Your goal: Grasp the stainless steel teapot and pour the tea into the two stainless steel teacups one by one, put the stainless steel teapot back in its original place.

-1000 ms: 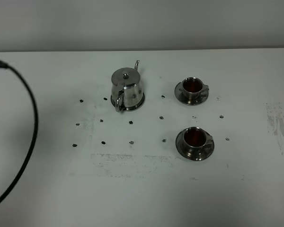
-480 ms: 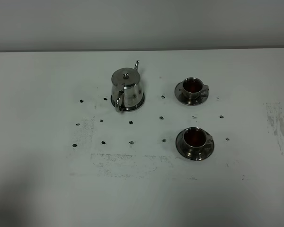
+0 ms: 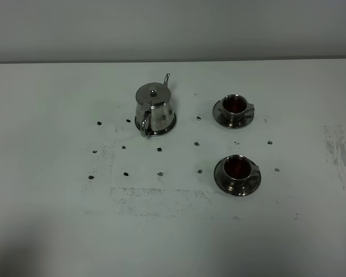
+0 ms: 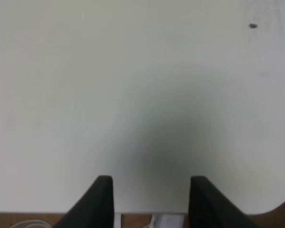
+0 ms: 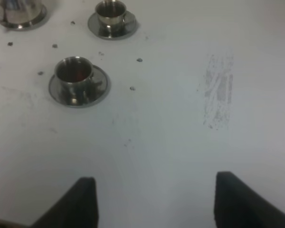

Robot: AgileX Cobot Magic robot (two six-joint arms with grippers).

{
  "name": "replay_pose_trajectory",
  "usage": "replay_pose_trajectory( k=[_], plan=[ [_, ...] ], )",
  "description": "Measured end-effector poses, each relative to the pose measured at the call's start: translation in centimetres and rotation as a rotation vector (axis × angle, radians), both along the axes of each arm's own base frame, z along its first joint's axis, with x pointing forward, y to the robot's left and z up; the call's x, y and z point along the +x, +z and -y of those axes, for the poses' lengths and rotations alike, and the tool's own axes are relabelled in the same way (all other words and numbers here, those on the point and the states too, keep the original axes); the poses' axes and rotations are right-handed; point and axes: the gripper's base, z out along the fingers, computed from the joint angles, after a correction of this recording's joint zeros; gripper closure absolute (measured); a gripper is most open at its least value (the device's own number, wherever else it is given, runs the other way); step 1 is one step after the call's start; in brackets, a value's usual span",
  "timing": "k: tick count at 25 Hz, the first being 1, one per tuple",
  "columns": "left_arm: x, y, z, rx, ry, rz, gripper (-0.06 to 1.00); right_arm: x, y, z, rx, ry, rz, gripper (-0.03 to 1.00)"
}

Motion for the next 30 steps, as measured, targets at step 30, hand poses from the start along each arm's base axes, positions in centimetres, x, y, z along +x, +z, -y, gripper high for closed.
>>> replay_pose_trajectory(
  k=[30],
  plan=[
    [-1.2, -1.3, 0.2, -0.030, -0.001, 0.151, 0.56, 0.0, 0.0, 0.0, 0.000, 0.000, 0.000, 0.42]
  ],
)
